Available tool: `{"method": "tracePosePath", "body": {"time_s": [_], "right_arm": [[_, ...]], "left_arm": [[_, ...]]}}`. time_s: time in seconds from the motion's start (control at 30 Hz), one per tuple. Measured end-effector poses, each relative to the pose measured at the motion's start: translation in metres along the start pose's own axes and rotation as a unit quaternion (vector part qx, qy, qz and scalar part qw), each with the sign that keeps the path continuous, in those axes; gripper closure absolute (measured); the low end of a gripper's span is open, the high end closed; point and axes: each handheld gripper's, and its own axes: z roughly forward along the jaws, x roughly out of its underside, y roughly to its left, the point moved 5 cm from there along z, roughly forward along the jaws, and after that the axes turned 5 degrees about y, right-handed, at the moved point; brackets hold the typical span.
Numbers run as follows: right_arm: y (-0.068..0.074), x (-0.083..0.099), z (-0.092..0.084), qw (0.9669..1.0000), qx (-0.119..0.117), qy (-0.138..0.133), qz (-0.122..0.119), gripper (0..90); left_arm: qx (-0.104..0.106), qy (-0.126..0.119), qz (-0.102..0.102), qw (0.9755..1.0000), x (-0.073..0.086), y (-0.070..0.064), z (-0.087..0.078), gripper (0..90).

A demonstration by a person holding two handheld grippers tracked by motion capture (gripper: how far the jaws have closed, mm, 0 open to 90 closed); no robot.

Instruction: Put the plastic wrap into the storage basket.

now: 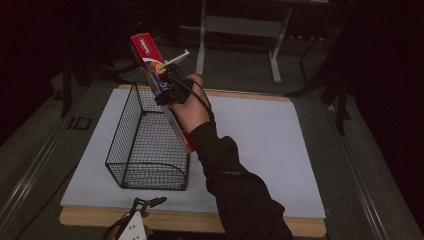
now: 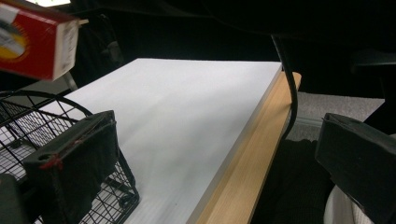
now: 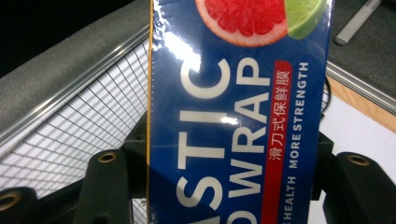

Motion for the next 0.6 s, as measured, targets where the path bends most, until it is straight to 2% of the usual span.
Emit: {"method": "tracePosePath", "body": {"time_s": [0.17,0.23,0.33,0.6], "right_arm": [[0.013,-0.005,0.008,0.9999,0.006,-0.009,-0.001,39.8],[0.02,-0.007,0.015,0.9999,-0.001,-0.008,0.008,39.8],[0.027,-0.007,0.024,0.9999,0.0,-0.009,0.006,39.8],[0.037,-0.002,0.041,0.9997,-0.008,-0.02,0.013,39.8]], "left_arm": [[0.0,-0.003,-0.002,1.0,0.0,0.001,-0.001,0.1],[0.003,-0.004,-0.003,1.0,-0.001,0.0,0.0,0.1],[0.003,-0.003,-0.004,1.0,0.0,0.0,0.0,0.1],[0.006,-0.006,-0.009,0.9999,-0.001,0.001,-0.002,0.1]]}}
